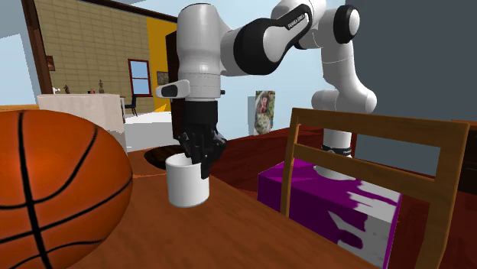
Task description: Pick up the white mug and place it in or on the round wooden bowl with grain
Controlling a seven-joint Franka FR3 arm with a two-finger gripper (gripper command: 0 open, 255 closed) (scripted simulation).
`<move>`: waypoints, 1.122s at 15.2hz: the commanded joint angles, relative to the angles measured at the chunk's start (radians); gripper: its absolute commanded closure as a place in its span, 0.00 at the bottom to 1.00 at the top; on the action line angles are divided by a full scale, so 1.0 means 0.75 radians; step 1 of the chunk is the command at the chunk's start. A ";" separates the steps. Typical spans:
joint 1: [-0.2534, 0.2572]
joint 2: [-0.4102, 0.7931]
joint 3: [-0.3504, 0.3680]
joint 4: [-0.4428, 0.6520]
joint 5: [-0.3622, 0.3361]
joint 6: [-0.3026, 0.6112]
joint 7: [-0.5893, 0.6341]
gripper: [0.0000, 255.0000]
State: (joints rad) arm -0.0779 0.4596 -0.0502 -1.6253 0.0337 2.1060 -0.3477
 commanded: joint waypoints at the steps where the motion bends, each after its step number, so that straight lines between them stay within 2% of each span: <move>1: 0.000 0.000 0.000 0.000 0.000 0.000 0.000 1.00; 6: 0.000 0.000 0.000 0.000 0.000 0.000 0.000 1.00; 17: 0.001 -0.062 -0.002 0.106 -0.005 -0.169 0.004 1.00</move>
State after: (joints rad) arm -0.0773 0.4189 -0.0517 -1.5506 0.0303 1.9905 -0.3446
